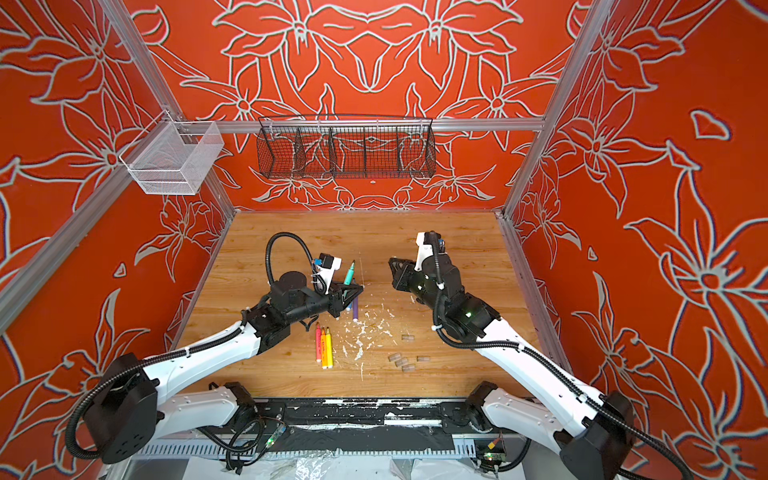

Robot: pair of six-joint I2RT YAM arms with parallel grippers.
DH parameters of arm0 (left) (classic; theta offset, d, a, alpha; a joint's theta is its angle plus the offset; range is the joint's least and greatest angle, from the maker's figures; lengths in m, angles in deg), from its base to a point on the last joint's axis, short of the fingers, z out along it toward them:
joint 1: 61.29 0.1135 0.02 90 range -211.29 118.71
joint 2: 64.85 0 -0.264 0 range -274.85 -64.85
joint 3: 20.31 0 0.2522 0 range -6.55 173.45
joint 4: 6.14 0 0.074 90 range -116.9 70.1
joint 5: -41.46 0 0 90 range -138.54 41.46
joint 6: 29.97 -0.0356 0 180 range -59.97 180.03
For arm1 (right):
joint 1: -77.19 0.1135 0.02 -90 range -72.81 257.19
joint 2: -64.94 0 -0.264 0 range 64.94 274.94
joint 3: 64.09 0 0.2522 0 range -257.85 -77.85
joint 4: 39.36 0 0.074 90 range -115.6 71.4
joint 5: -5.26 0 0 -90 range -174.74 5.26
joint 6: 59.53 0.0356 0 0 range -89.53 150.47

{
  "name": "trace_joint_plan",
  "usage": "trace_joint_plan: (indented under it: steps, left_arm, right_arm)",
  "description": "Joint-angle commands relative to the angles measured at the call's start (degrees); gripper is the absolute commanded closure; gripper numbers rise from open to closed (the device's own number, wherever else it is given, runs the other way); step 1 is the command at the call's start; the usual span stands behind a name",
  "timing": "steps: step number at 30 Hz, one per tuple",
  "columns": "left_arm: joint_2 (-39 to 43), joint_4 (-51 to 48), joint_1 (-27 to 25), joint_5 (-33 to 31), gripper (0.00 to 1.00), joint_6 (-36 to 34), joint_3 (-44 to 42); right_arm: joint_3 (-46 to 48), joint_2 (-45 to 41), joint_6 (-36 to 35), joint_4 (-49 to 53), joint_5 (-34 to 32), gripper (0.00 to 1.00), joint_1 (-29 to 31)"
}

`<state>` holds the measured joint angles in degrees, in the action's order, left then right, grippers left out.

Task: Insert the pens into the pen caps
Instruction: 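Lift the clear cap with the right gripper above the held green marker, then lower the clear cap onto the green marker's tip with the right gripper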

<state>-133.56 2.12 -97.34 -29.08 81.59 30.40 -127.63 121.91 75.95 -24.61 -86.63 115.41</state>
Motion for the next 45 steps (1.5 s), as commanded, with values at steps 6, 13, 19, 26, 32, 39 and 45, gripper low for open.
trace_joint_plan:
  steps: [6,13,19,26,32,39,45]
  left_arm:
    - [1.40,2.11,-0.69,2.31,1.00,-0.92,-0.30]
    - [2.02,3.95,-1.17,5.40,1.00,-0.34,-0.60]
    - [1.94,4.63,-1.39,6.22,1.00,-1.00,-0.96]
    - [1.75,4.64,-1.39,5.82,1.00,-0.91,-0.91]
    - [2.92,4.20,-1.38,5.24,1.00,-1.46,-1.24]
    - [3.57,3.61,-1.39,3.95,1.00,-1.98,-1.42]
    - [3.77,3.32,-1.39,3.57,1.00,-2.16,-1.33]
  right_arm:
    - [2.10,0.38,3.65,-16.63,3.58,0.86,2.04]
    - [1.43,7.53,5.56,-27.04,5.75,0.90,4.04]
    - [1.88,10.45,4.81,-31.84,5.43,0.90,5.27]
    - [1.53,10.97,4.46,-31.05,5.62,0.90,5.39]
    - [2.45,11.53,3.80,-31.40,5.53,0.90,5.64]
    - [3.02,12.24,3.65,-32.63,7.26,0.90,6.21]
    - [4.22,11.47,3.47,-32.94,8.02,0.90,7.12]
